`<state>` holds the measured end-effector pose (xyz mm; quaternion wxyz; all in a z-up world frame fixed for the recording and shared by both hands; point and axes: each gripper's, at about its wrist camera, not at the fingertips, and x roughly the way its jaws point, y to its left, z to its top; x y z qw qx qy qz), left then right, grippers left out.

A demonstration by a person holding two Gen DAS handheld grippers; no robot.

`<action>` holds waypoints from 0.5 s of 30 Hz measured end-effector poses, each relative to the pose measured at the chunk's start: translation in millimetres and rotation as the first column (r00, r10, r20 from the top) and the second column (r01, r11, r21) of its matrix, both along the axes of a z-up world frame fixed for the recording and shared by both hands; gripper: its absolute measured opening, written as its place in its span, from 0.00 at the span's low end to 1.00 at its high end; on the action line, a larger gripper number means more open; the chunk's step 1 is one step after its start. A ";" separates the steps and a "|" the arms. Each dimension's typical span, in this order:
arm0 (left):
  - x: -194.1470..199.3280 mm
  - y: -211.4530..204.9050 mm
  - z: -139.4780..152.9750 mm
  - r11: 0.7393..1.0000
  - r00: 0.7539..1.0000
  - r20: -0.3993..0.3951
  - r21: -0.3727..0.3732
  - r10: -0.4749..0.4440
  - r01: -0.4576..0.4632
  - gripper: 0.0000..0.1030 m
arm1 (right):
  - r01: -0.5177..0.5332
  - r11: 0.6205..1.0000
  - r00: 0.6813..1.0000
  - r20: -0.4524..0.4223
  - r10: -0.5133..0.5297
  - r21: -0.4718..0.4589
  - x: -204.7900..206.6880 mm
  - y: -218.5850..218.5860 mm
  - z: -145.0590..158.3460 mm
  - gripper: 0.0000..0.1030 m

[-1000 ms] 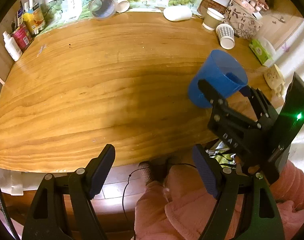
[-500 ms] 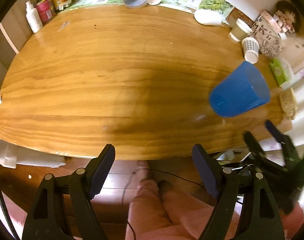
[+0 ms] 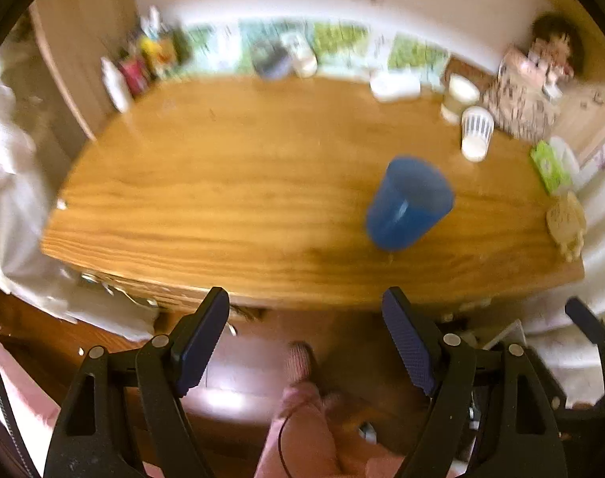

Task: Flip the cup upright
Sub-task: 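Open the right gripper and release the upright blue cup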

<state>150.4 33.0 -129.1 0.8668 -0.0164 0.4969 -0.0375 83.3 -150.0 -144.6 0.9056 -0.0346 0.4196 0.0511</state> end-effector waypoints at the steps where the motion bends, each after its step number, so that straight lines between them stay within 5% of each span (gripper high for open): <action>1: -4.2 -0.2 5.6 1.000 1.000 0.021 -0.005 0.007 -0.007 0.80 | 0.001 1.000 1.000 0.010 -0.001 0.008 -6.3 -2.0 6.9 0.85; 7: -50.1 -4.2 49.9 0.999 0.986 0.162 -0.022 0.032 -0.028 0.80 | 0.018 0.997 0.998 0.065 -0.023 0.075 -39.7 -11.6 47.0 0.97; 15: -97.6 -12.1 82.4 1.000 0.945 0.327 -0.029 0.013 -0.003 0.85 | 0.090 0.982 0.979 0.166 -0.118 0.167 -81.4 -21.4 81.2 0.98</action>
